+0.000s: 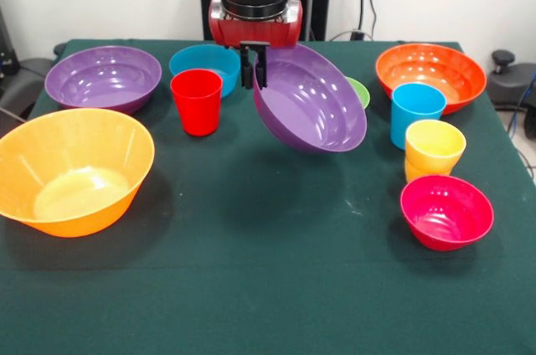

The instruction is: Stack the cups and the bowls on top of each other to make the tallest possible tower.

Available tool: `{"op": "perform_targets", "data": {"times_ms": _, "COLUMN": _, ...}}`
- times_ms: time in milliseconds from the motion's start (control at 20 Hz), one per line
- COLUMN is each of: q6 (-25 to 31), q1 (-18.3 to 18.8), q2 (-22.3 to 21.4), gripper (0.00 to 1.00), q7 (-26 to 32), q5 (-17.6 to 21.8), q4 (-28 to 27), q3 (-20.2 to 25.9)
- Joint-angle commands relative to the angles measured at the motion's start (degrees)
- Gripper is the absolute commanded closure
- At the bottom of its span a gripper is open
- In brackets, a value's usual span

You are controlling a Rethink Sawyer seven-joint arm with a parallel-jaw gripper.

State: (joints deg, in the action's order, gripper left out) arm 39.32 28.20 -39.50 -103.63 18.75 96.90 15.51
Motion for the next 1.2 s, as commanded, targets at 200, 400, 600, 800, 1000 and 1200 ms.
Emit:
{"op": "perform_targets", "data": {"times_ms": 200, "q6": 0.83, "q1": 0.68, "q2": -1.33, "gripper": 1.00, "q7": 2.15, "q5": 2.06, "q4": 1.22, "q3": 1.62}}
{"op": "perform_targets", "data": {"times_ms": 400, "q6": 1.63, "q1": 0.90, "q2": -1.72, "gripper": 1.00, "q7": 2.40, "q5": 1.64, "q4": 1.14, "q3": 1.98}}
{"op": "perform_targets", "data": {"times_ms": 600, "q6": 3.36, "q1": 0.81, "q2": -1.55, "gripper": 1.00, "q7": 2.75, "q5": 1.24, "q4": -0.36, "q3": 2.23}}
{"op": "perform_targets", "data": {"times_ms": 800, "q6": 5.01, "q1": 0.53, "q2": -1.24, "gripper": 1.00, "q7": 2.99, "q5": 1.12, "q4": -2.05, "q3": 2.26}}
{"op": "perform_targets", "data": {"times_ms": 1000, "q6": 6.10, "q1": 0.46, "q2": -1.37, "gripper": 1.00, "q7": 3.13, "q5": 0.84, "q4": -2.75, "q3": 2.36}}
{"op": "perform_targets", "data": {"times_ms": 1200, "q6": 6.43, "q1": 0.31, "q2": -0.95, "gripper": 1.00, "q7": 3.16, "q5": 1.18, "q4": -3.82, "q3": 2.24}}
